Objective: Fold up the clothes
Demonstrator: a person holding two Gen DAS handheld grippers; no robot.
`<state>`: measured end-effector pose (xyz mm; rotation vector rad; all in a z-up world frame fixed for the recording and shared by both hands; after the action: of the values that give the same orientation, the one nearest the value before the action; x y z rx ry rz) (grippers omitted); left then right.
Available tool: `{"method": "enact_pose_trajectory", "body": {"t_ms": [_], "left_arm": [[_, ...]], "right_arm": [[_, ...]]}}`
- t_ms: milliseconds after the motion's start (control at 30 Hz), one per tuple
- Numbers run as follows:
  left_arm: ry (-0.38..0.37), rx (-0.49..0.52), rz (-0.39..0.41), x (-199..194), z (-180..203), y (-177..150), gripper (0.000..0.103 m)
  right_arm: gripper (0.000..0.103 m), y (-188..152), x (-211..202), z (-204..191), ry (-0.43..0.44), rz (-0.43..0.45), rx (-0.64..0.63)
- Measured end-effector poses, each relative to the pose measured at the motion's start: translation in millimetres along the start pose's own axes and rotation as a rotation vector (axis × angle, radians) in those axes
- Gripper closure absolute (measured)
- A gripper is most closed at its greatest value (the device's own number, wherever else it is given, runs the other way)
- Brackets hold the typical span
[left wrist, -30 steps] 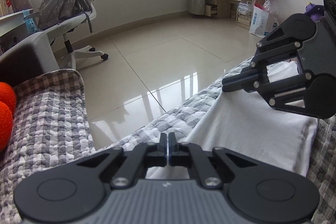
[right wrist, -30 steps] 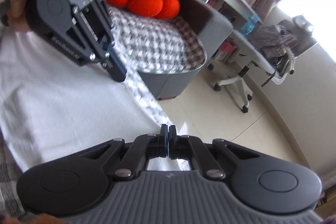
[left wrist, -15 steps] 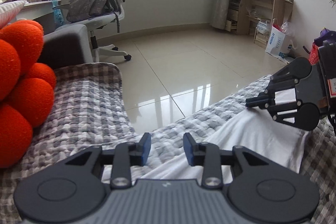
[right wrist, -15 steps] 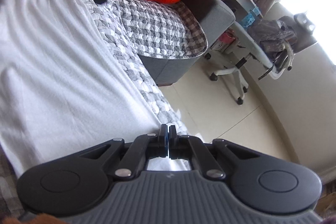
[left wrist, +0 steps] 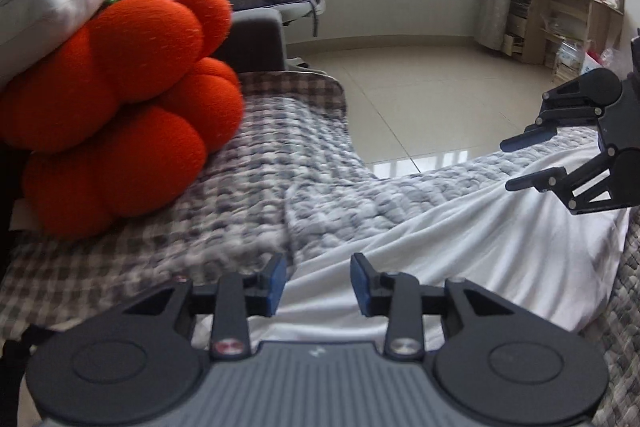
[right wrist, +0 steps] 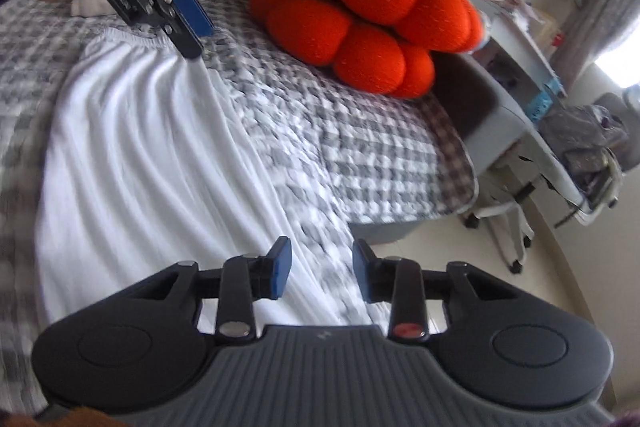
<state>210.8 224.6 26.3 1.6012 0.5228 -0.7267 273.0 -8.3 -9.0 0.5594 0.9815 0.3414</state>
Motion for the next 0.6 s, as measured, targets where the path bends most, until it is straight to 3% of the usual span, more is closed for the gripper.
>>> {"method": "enact_pose_trajectory", "body": {"t_ms": [133, 200, 267, 433, 600], "left_arm": [[0.019, -0.103, -0.01, -21, -21, -35, 0.066], [-0.013, -0.165, -0.009, -22, -27, -49, 0.066], [-0.026, -0.192, -0.016, -16, -28, -60, 0.066], [-0.017, -0.224, -0.061, 5, -25, -79, 0.068], [-0.067, -0.312, 0.008, -5, -38, -79, 0.066]], "right_arm": [[0.069, 11, 15, -6, 0.058, -0.036, -0.01], [0.079, 13, 22, -11, 0.088, -0.062, -0.015], [0.103, 16, 24, -17, 0.112, -0.077, -0.017], [0.103, 22, 18, -24, 0.06, -0.08, -0.063], [0.103, 28, 10, -18, 0.011, -0.054, -0.069]]}}
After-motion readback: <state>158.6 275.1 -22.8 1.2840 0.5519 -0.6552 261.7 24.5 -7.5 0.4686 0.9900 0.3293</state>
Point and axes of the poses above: each gripper's, at about its wrist camera, not at the fingertips, and x roughly the way its jaws point, z to its right, y to its top, the point moved 5 cm from there along x, roughly the way its jaws point, and after that the axes turned 5 degrees about -z, right-handed, at the moved point
